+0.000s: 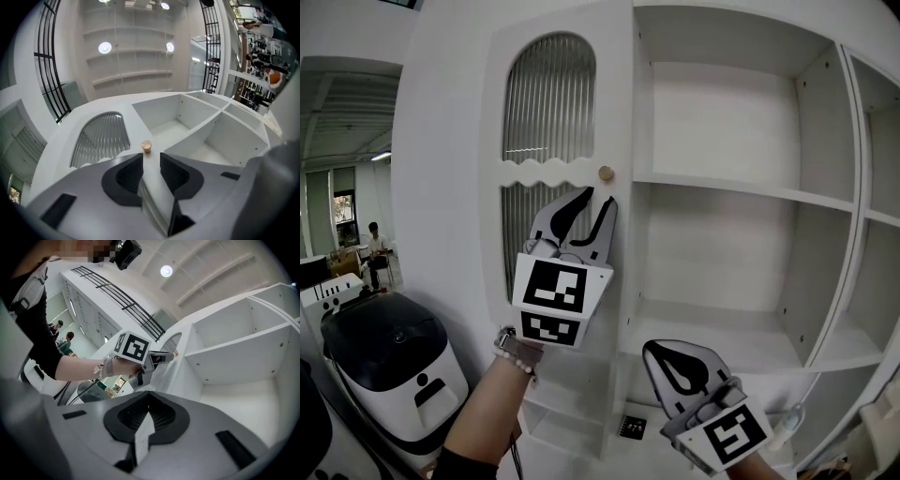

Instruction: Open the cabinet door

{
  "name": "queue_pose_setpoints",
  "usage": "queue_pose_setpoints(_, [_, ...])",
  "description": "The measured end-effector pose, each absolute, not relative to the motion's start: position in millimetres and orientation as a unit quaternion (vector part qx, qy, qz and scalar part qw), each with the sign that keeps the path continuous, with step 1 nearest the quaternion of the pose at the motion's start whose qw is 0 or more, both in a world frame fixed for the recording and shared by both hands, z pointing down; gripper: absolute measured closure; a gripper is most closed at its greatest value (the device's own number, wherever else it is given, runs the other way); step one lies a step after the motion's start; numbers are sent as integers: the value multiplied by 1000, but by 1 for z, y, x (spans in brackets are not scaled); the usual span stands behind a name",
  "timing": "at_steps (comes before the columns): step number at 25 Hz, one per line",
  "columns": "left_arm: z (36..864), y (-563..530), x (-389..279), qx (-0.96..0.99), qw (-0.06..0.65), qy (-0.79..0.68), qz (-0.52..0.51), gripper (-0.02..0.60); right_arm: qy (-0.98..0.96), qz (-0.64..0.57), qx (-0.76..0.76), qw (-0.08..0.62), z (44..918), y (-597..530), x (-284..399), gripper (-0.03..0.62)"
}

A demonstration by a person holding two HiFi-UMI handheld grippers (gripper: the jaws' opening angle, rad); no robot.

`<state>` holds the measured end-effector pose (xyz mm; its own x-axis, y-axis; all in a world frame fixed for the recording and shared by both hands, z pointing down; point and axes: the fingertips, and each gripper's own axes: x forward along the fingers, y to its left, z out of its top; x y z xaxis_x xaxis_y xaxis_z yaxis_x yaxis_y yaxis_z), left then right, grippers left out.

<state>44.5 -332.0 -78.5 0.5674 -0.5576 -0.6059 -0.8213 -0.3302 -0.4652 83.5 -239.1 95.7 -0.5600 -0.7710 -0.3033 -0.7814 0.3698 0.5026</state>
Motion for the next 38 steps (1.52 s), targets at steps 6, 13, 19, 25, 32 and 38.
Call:
queue_pose_setpoints(6, [-94, -338, 46, -795, 380, 437, 182, 471, 827, 313, -467, 7, 96, -239, 85, 592])
queue_pose_setpoints(13, [-111, -338, 48, -791, 386, 437, 184, 469, 824, 313, -472, 6, 94, -236, 89, 592])
queue_pose_setpoints(19, [-113, -343, 57, -786, 401, 442, 162, 468, 823, 313, -473, 7, 93, -235, 92, 592])
queue_pose_setpoints(25, [-113, -343, 56, -783, 406, 449, 141, 503, 825, 312, -471, 8, 94, -233, 92, 592])
queue_pose_setpoints(32, [-113, -334, 50, -783, 410, 446, 139, 505, 828, 311, -467, 8, 95, -231, 85, 592])
queue_pose_setpoints(38, [-113, -325, 43, -790, 402, 441, 141, 505, 834, 302, -460, 19, 95, -230, 78, 592])
